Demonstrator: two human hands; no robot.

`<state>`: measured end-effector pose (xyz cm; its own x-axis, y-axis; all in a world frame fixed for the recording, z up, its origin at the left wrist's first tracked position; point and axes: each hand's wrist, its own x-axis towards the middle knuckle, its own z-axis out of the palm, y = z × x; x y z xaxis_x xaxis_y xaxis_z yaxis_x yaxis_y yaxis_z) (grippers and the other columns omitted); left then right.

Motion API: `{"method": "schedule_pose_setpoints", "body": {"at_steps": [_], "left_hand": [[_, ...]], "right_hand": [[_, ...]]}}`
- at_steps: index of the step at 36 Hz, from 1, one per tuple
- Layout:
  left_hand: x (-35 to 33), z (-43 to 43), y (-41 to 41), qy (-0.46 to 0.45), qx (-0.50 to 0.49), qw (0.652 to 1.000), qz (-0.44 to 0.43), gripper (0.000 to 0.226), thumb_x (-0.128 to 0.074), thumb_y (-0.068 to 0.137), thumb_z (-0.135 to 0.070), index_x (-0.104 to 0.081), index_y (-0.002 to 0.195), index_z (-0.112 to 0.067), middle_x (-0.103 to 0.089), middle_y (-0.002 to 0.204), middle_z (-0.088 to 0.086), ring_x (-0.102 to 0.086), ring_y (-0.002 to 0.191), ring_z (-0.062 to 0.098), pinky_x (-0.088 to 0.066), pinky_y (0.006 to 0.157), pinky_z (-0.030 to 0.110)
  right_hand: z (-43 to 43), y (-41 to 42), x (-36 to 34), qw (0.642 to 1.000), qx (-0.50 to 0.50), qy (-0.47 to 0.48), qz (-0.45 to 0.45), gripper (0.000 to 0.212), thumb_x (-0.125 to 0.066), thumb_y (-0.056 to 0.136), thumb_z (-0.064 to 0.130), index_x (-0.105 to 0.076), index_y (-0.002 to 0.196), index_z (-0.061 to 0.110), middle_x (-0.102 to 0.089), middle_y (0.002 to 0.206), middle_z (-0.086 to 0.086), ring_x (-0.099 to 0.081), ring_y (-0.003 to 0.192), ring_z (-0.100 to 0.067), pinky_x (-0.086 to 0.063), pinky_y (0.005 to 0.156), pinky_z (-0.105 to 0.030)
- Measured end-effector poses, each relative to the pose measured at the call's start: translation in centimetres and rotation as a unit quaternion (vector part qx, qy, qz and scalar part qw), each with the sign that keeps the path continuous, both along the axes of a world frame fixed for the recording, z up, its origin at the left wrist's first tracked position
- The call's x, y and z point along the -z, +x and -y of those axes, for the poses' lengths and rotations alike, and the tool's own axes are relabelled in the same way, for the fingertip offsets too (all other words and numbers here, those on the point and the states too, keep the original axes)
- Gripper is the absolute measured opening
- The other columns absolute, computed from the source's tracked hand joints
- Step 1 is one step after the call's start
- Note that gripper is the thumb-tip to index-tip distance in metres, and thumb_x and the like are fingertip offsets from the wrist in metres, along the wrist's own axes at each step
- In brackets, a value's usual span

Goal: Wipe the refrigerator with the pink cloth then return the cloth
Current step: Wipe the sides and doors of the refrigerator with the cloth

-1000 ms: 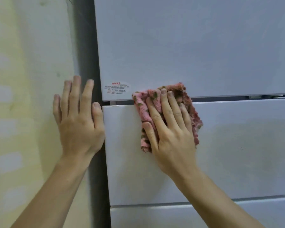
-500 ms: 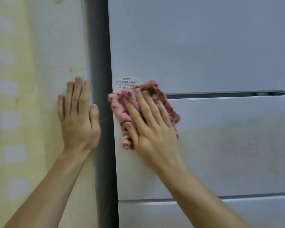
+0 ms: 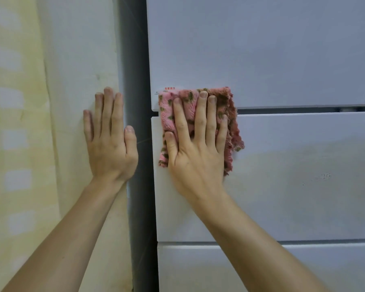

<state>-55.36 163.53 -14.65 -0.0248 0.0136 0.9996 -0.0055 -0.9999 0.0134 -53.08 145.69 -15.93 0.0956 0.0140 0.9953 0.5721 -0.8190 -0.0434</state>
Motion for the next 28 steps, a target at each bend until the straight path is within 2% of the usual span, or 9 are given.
{"method": "schedule_pose_setpoints", "body": {"at_steps": [4,8,13,16,21,28], "left_hand": [[0.1,-0.1,-0.2,0.001,0.002,1.0,-0.005,0.065,-0.034,0.103,-0.019,-0.022,0.167,-0.008,-0.017,0.175,0.012,-0.011,0.163,0.027,-0.003,0.132,0.053],[0.5,-0.4,-0.2,0.01,-0.001,1.0,-0.015,0.067,-0.034,0.102,-0.018,-0.02,0.167,-0.006,-0.015,0.175,0.014,-0.01,0.163,0.029,-0.002,0.133,0.053],[2.0,-0.4,-0.2,0.007,-0.002,1.0,-0.019,0.071,-0.037,0.099,-0.017,-0.019,0.166,-0.004,-0.015,0.175,0.013,-0.01,0.164,0.027,-0.006,0.132,0.055],[2.9,-0.5,-0.3,0.012,-0.003,1.0,-0.021,0.071,-0.039,0.1,-0.019,-0.019,0.166,-0.003,-0.015,0.175,0.013,-0.01,0.164,0.027,-0.007,0.132,0.055],[3.4,-0.6,-0.4,0.005,-0.012,1.0,-0.028,0.075,-0.044,0.099,-0.024,-0.019,0.167,-0.007,-0.013,0.176,0.01,-0.008,0.164,0.026,-0.003,0.131,0.058],[3.7,-0.6,-0.6,-0.016,-0.012,0.999,-0.027,0.078,-0.049,0.097,-0.033,-0.022,0.167,-0.014,-0.016,0.176,0.007,-0.01,0.164,0.025,0.002,0.127,0.067]], "right_hand": [[-1.0,-0.4,0.1,1.0,0.0,0.003,-0.001,0.056,-0.027,0.114,0.045,-0.023,0.167,0.027,-0.012,0.175,-0.015,-0.007,0.163,-0.031,-0.007,0.132,-0.053],[-1.6,-0.9,4.7,0.999,-0.011,-0.031,-0.016,0.058,-0.03,0.115,0.046,-0.02,0.168,0.026,-0.008,0.176,-0.014,-0.004,0.163,-0.03,-0.005,0.132,-0.052],[-1.4,-1.4,13.7,0.996,-0.008,-0.074,-0.039,0.067,-0.052,0.108,0.042,-0.026,0.167,0.023,-0.012,0.175,-0.017,-0.009,0.163,-0.033,-0.005,0.132,-0.053],[-0.8,-1.2,15.4,0.997,-0.023,-0.06,-0.043,0.068,-0.059,0.103,0.047,-0.035,0.164,0.029,-0.018,0.174,-0.014,-0.014,0.163,-0.031,-0.011,0.132,-0.053],[-0.7,-1.2,13.1,0.997,-0.045,-0.052,-0.042,0.072,-0.06,0.1,0.059,-0.033,0.164,0.037,-0.018,0.174,-0.013,-0.015,0.162,-0.031,-0.013,0.131,-0.055],[-2.0,-0.8,4.3,1.0,-0.001,-0.013,-0.002,0.069,-0.046,0.105,0.062,-0.029,0.165,0.034,-0.017,0.173,-0.019,-0.012,0.162,-0.036,-0.009,0.13,-0.06]]}}
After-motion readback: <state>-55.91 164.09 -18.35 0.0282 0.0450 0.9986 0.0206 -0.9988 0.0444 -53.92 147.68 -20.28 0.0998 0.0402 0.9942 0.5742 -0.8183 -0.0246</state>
